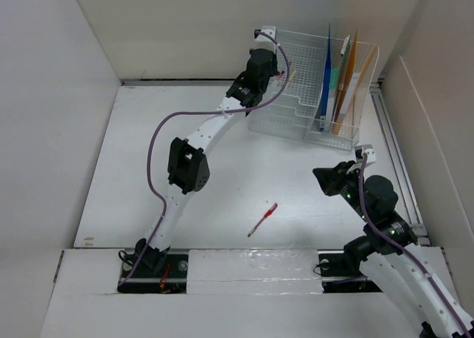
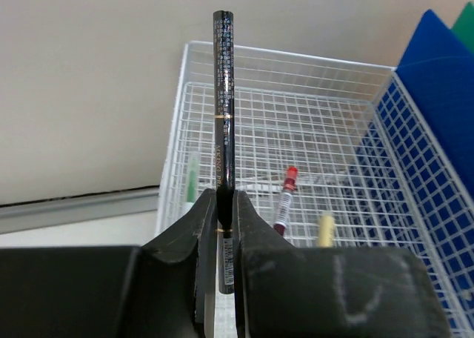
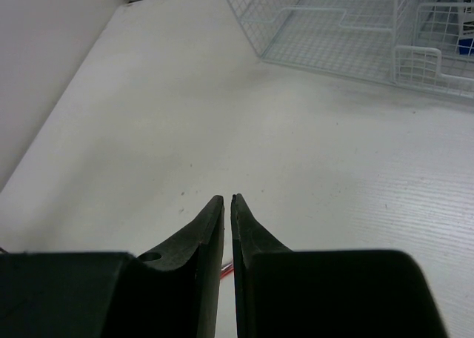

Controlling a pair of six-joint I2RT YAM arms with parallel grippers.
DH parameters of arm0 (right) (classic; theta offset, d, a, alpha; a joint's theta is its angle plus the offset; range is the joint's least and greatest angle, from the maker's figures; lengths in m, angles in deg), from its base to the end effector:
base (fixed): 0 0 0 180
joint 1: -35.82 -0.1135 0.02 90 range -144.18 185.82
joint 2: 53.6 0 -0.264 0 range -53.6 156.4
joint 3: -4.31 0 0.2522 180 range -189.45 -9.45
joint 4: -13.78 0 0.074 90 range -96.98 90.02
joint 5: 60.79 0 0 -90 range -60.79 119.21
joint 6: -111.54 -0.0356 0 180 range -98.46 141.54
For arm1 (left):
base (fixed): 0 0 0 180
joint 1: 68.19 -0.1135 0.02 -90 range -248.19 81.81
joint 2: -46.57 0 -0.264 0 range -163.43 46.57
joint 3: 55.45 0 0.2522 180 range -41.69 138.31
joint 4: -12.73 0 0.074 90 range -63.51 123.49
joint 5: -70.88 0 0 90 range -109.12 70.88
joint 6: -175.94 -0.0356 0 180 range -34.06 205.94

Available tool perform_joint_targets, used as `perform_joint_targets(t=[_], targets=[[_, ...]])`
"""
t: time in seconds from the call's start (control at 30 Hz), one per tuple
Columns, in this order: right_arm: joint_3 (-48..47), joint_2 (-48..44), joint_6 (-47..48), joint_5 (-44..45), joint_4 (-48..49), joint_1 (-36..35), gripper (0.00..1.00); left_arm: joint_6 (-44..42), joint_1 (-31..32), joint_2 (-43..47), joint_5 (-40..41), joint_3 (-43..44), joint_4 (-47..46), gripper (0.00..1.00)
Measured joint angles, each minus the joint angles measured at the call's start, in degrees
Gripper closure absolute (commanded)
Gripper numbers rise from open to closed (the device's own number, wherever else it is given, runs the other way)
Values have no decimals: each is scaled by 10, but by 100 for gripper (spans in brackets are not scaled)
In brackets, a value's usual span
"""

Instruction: Organize the desk

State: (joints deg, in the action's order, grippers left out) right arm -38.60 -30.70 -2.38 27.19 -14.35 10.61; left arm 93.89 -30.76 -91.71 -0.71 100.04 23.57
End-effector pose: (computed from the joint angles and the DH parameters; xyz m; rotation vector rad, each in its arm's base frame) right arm 0.1101 0.0532 0.2871 -0.0467 1.7575 0.6621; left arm 0.4556 -0.3345 0.3758 0.1153 1.4740 -0.4098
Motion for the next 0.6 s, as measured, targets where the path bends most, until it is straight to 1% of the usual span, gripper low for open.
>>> perform_joint_targets(t=[0.1,0.2,0.3,0.33,0.4,0.43,0.5,0.6], targets=[[0,1,0,-2,0,0,86,-16,-5,-10,0,0,-16,92],[0,1,-1,-4,0,0,86,-28,-3,-14,-4,1,-31,85],[0,1,-1,-5,0,0,86,-38,1,-15,-8,1,-45,75],[0,1,-1,-5,0,0,86,-41,1,-15,-10,1,-49,67],[0,1,-1,-6,0,0,86,-45,3,-15,-15,1,-54,61],[0,2,-1,-6,0,0,86,-45,4,-15,-17,1,-55,56],[0,2,-1,-6,0,0,86,-46,4,-15,-20,1,-57,53],[0,3,-1,-6,0,0,86,-46,4,-15,-24,1,-57,52]])
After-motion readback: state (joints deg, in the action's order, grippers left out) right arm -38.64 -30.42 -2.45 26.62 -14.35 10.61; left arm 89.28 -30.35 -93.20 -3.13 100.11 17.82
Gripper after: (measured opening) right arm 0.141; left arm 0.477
